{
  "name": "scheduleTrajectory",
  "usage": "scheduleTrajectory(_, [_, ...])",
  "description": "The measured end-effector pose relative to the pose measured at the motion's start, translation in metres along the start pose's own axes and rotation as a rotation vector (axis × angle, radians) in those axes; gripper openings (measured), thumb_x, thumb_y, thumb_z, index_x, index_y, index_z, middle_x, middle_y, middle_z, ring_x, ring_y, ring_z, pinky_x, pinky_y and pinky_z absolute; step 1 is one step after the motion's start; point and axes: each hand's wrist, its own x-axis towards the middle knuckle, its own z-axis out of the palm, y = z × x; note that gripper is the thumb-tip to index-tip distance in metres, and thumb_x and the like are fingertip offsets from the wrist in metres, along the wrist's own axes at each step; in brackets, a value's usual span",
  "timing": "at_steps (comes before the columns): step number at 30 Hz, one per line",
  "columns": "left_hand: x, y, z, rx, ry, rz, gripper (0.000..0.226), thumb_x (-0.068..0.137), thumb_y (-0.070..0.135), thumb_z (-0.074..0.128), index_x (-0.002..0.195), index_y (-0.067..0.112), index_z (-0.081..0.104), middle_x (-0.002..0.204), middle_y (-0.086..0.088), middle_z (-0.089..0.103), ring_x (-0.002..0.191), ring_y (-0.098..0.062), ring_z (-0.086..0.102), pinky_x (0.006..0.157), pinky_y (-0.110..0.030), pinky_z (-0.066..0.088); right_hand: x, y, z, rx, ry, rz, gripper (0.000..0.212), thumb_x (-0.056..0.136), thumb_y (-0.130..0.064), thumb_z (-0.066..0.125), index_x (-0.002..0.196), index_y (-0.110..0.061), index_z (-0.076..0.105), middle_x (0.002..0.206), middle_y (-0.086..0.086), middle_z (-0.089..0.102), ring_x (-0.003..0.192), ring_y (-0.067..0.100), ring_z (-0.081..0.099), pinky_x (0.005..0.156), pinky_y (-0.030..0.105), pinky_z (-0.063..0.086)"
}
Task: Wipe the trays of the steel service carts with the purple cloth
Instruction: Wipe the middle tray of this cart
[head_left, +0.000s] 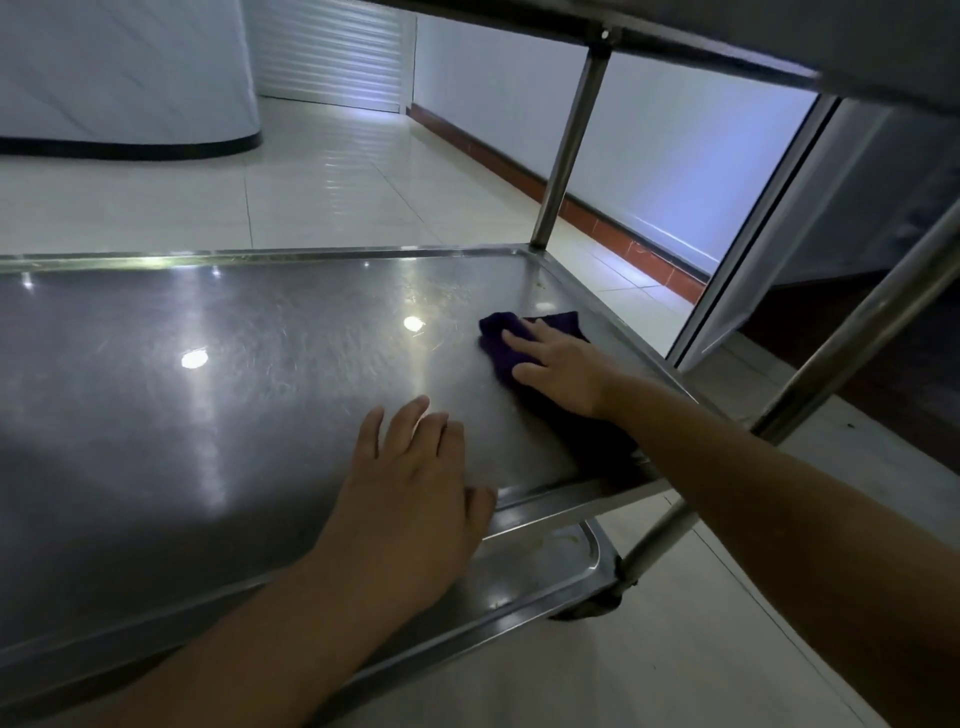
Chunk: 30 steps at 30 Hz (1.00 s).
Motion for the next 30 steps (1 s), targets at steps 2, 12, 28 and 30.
scheduleTrajectory(2, [-0.001, -0.001, 0.002, 0.028, 0.021, 0.002, 0.064, 0.085, 0.051, 0.03, 0.116, 0.007, 0.064, 0.121, -0.013, 0.063, 0.123, -0.031, 0.053, 0.102, -0.054, 0.037, -0.023, -0.009, 0.01, -0.009, -0.018, -0.088, 0.056, 0.1, -0.042, 0.04, 0.151, -0.036, 0.018, 0.161, -0.009, 0.005, 0.148, 0.016, 0.001, 0.117, 0.039, 0.006])
scheduleTrajectory(12, [-0.006, -0.001, -0.006, -0.022, 0.006, 0.023, 0.068, 0.087, 0.047, 0.031, 0.122, -0.004, 0.059, 0.128, -0.025, 0.056, 0.126, -0.041, 0.047, 0.105, -0.06, 0.032, -0.048, 0.02, -0.002, 0.122, -0.057, -0.012, 0.054, 0.1, -0.03, 0.046, 0.15, -0.034, 0.025, 0.161, -0.008, 0.01, 0.148, 0.013, 0.0, 0.118, 0.035, -0.002])
scheduleTrajectory(28, [0.008, 0.08, -0.148, 0.102, -0.601, 0.1, 0.072, 0.098, 0.042, 0.04, 0.151, 0.007, 0.005, 0.158, -0.012, 0.008, 0.145, -0.028, 0.011, 0.117, -0.041, 0.012, -0.193, -0.034, -0.054, 0.363, -0.059, 0.342, 0.05, 0.087, 0.006, 0.052, 0.131, -0.014, 0.059, 0.132, 0.01, 0.057, 0.122, 0.031, 0.048, 0.097, 0.035, 0.04])
scheduleTrajectory(30, [0.006, 0.106, -0.185, 0.115, -0.649, 0.177, 0.07, 0.098, 0.04, 0.039, 0.151, 0.009, 0.006, 0.158, -0.01, 0.009, 0.145, -0.026, 0.01, 0.118, -0.041, 0.011, -0.235, -0.039, -0.083, 0.433, -0.008, 0.387, 0.055, 0.083, 0.013, 0.047, 0.128, -0.014, 0.062, 0.126, 0.012, 0.061, 0.113, 0.034, 0.052, 0.091, 0.037, 0.044])
